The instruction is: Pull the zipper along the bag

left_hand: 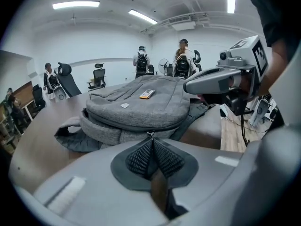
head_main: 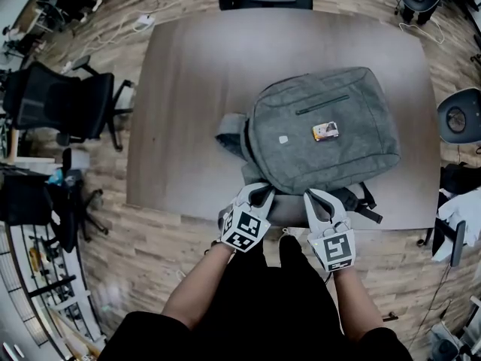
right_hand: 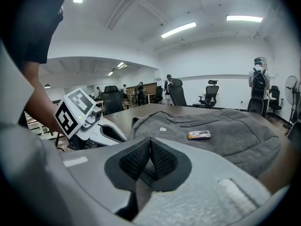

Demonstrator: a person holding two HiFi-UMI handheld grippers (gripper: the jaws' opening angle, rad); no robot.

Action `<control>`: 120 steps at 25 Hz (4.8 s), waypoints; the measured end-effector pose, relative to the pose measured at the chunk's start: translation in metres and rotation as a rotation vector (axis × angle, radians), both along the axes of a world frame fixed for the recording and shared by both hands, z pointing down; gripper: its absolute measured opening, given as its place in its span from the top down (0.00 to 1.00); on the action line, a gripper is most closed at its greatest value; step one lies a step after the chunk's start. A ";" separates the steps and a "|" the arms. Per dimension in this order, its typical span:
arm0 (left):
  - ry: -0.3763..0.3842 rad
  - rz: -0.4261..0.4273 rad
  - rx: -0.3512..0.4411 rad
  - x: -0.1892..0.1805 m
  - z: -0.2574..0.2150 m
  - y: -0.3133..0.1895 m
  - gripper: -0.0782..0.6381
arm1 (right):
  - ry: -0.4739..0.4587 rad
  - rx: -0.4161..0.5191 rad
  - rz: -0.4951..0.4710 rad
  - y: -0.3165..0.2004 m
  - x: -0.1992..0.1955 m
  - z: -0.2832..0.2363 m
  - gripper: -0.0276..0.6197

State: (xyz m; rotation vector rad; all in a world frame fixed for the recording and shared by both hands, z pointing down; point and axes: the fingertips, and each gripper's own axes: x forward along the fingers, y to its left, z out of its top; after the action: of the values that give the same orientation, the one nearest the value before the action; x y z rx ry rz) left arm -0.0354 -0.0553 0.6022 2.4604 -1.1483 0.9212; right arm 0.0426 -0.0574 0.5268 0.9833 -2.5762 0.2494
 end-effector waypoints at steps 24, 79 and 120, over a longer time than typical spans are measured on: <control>-0.015 0.072 0.036 0.001 -0.023 -0.002 0.86 | 0.457 0.056 -0.409 0.011 -0.056 0.049 0.66; -0.149 0.198 -0.009 -0.027 -0.026 -0.009 0.85 | 0.666 0.350 -0.783 0.059 0.023 0.067 0.84; -0.218 0.286 0.043 -0.020 -0.030 -0.007 0.85 | 0.518 -0.158 -0.250 0.023 -0.055 0.053 0.87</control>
State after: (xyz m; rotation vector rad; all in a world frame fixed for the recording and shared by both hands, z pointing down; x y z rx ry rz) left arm -0.0555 -0.0627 0.5725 2.6576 -0.8990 1.2844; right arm -0.0119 -0.0347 0.5793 0.5667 -2.1349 0.1093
